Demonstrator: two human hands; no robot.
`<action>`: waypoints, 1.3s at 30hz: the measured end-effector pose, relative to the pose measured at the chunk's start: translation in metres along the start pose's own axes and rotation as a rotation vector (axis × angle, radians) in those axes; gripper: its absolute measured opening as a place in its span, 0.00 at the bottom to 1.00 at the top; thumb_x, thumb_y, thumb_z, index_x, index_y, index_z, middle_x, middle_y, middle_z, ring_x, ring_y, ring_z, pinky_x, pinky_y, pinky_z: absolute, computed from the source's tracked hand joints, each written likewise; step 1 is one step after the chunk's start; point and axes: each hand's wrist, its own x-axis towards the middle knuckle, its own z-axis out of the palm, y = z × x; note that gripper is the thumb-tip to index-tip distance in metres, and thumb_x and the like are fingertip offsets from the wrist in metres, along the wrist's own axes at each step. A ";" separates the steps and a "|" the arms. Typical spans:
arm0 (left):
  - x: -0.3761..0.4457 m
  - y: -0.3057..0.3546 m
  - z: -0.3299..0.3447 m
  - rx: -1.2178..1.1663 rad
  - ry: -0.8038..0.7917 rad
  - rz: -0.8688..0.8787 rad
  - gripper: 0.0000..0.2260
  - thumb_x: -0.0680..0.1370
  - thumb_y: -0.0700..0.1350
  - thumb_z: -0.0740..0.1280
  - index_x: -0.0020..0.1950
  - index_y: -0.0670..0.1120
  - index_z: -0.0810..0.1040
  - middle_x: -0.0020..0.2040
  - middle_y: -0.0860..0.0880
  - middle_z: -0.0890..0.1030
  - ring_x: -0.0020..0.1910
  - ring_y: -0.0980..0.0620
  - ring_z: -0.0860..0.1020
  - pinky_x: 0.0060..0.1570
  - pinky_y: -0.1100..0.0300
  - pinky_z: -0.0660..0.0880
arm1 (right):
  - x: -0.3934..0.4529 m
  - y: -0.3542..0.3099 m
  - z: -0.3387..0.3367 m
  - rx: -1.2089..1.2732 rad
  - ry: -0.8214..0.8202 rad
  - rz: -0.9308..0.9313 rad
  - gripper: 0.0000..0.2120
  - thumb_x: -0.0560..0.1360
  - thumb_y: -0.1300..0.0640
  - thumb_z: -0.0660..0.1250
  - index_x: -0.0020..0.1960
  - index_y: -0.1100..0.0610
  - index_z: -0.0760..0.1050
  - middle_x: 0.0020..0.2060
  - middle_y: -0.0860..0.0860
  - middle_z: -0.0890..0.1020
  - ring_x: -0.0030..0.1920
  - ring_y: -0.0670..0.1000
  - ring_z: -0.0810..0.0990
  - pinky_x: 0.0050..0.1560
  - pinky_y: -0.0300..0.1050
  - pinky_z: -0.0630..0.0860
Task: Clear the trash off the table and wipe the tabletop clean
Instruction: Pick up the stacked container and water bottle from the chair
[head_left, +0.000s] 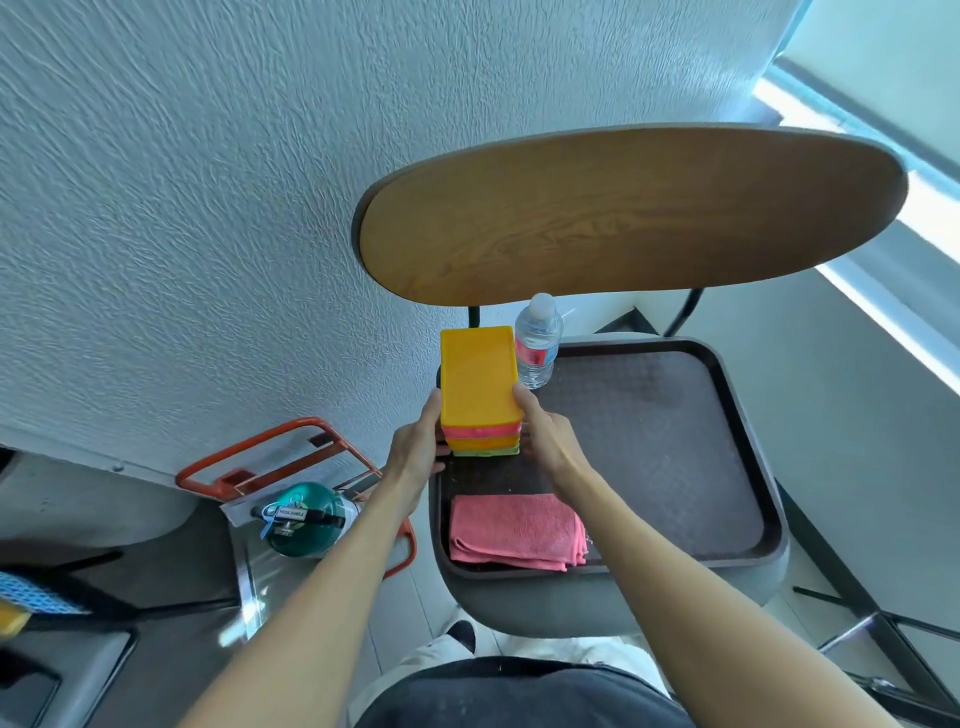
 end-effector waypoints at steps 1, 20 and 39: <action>0.000 0.000 0.000 -0.001 0.003 0.000 0.28 0.78 0.67 0.53 0.59 0.47 0.79 0.52 0.45 0.82 0.53 0.48 0.79 0.56 0.50 0.75 | -0.001 -0.001 0.000 0.008 -0.003 0.004 0.24 0.76 0.33 0.59 0.52 0.54 0.77 0.53 0.54 0.83 0.55 0.53 0.81 0.66 0.57 0.72; -0.038 0.028 -0.028 0.023 -0.056 0.146 0.30 0.79 0.66 0.53 0.62 0.44 0.78 0.54 0.44 0.82 0.48 0.52 0.80 0.38 0.61 0.72 | -0.056 -0.025 0.006 0.072 0.053 -0.072 0.29 0.75 0.33 0.60 0.59 0.56 0.77 0.53 0.53 0.84 0.54 0.52 0.82 0.58 0.50 0.77; -0.151 0.135 -0.010 0.116 -0.402 0.518 0.31 0.70 0.72 0.54 0.41 0.47 0.80 0.36 0.47 0.81 0.35 0.51 0.77 0.35 0.60 0.69 | -0.221 -0.093 -0.032 0.274 0.435 -0.233 0.32 0.68 0.25 0.54 0.48 0.51 0.78 0.43 0.49 0.83 0.45 0.48 0.81 0.39 0.44 0.73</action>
